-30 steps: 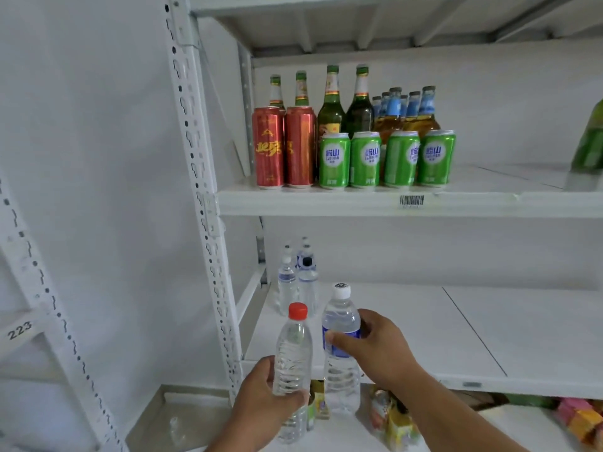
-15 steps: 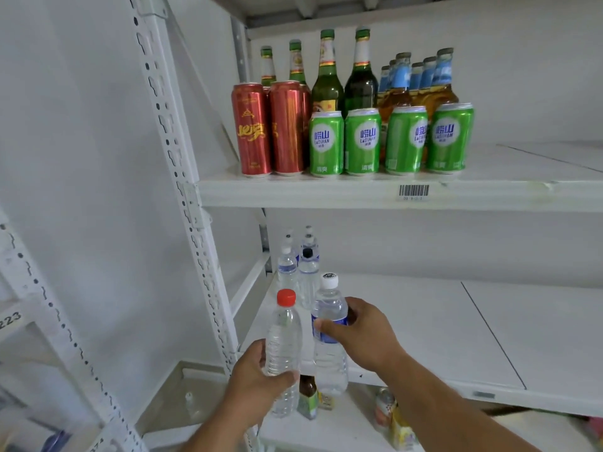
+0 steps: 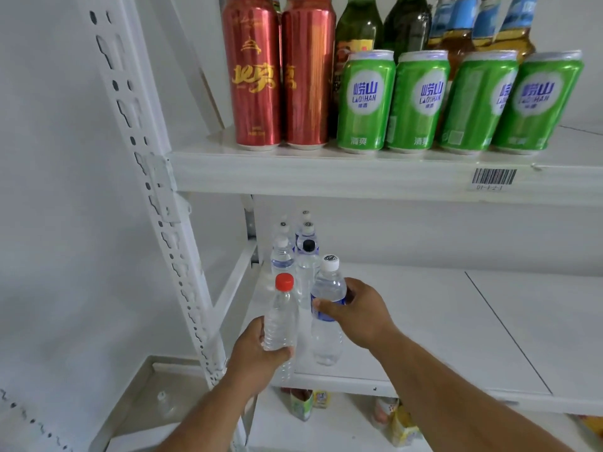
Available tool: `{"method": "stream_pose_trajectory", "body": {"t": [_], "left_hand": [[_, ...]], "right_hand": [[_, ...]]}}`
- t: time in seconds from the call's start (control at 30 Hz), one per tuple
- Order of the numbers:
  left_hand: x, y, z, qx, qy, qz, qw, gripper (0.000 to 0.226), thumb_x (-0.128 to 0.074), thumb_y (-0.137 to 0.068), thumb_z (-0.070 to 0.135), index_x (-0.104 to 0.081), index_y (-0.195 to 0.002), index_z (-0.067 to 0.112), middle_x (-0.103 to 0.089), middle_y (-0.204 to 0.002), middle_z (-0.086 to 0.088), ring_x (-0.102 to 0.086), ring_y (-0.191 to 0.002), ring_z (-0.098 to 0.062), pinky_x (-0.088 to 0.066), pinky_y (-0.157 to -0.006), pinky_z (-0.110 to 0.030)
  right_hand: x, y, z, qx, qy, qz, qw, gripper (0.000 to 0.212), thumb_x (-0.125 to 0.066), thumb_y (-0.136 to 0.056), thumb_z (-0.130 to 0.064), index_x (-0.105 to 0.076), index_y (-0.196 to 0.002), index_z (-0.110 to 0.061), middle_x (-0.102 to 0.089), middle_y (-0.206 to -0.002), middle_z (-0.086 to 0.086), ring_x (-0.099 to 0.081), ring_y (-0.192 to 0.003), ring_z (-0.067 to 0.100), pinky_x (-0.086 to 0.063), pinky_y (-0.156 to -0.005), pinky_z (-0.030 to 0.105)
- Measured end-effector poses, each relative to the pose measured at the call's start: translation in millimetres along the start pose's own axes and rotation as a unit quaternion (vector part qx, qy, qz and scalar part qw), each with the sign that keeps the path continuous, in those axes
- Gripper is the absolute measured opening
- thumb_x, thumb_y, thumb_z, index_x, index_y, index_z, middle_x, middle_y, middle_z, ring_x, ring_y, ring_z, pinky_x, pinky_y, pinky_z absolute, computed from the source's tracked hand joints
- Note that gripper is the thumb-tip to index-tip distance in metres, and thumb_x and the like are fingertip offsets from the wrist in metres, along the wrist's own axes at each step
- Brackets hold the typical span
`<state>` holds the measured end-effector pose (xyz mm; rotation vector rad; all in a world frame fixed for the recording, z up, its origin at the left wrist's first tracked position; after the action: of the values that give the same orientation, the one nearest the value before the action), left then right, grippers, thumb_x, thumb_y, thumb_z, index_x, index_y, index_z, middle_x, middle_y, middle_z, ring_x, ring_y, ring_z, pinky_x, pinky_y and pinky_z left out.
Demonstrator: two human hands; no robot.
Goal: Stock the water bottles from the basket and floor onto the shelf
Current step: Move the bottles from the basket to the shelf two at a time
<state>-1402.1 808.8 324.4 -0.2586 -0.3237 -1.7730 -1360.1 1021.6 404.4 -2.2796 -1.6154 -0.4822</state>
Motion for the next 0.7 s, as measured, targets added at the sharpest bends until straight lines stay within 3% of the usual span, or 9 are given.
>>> {"method": "stream_pose_trajectory", "body": {"t": [0.1,0.2,0.33,0.53,0.7], "left_hand": [[-1,-18,-1,-0.001,-0.002,-0.004,1.0,0.048,-0.086,-0.066,0.032,-0.056,-0.1,0.047,-0.064,-0.093,0.04,-0.06,-0.082,0.018,-0.044,-0.062,-0.009],[-3,-38,-2,0.004,0.005,0.0,1.0,0.051,-0.088,-0.064,0.031,-0.056,-0.1,0.047,-0.07,-0.091,0.026,-0.064,-0.085,0.009,-0.045,-0.063,-0.009],[-4,-63,-1,0.008,0.018,0.0,1.0,0.06,-0.09,-0.065,0.029,-0.055,-0.113,0.042,-0.066,-0.103,0.021,-0.061,-0.095,0.001,-0.047,-0.07,-0.016],[-5,-97,-9,0.006,0.041,0.013,0.999,0.055,-0.089,-0.066,0.016,-0.058,-0.107,0.038,-0.069,-0.103,0.015,-0.062,-0.098,0.0,-0.049,-0.073,-0.018],[-8,-119,-17,0.002,0.046,0.014,0.999,0.058,-0.089,-0.065,0.014,-0.059,-0.109,0.035,-0.067,-0.107,0.014,-0.06,-0.102,-0.002,-0.048,-0.077,-0.02]], "right_hand": [[-8,-16,2,-0.009,-0.012,0.011,1.0,0.027,-0.083,-0.068,-0.043,-0.07,-0.091,-0.037,-0.073,-0.082,-0.016,-0.068,-0.074,0.001,-0.047,-0.062,0.014],[-16,-31,5,-0.003,-0.019,0.009,1.0,0.021,-0.083,-0.067,-0.04,-0.071,-0.084,-0.039,-0.072,-0.079,-0.02,-0.066,-0.071,-0.001,-0.045,-0.054,0.007],[-26,-50,15,-0.019,-0.012,0.006,1.0,0.023,-0.082,-0.068,-0.042,-0.07,-0.087,-0.037,-0.072,-0.081,-0.018,-0.065,-0.074,0.003,-0.047,-0.061,0.014],[-44,-74,28,-0.033,-0.007,0.01,0.999,0.022,-0.08,-0.071,-0.039,-0.07,-0.09,-0.035,-0.072,-0.081,-0.013,-0.063,-0.073,0.002,-0.045,-0.057,0.011],[-58,-93,36,-0.05,-0.009,0.007,0.999,0.027,-0.081,-0.071,-0.037,-0.069,-0.095,-0.035,-0.072,-0.086,-0.01,-0.065,-0.077,0.007,-0.049,-0.063,0.019]]}}
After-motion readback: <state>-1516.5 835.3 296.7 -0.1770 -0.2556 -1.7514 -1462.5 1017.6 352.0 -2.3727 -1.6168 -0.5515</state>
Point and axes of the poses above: each hand's wrist, its own y-axis away from the middle knuckle, its own x-axis out of the back of the hand, z = x × y, the point moved 3 cm from there along -y, towards the middle knuckle
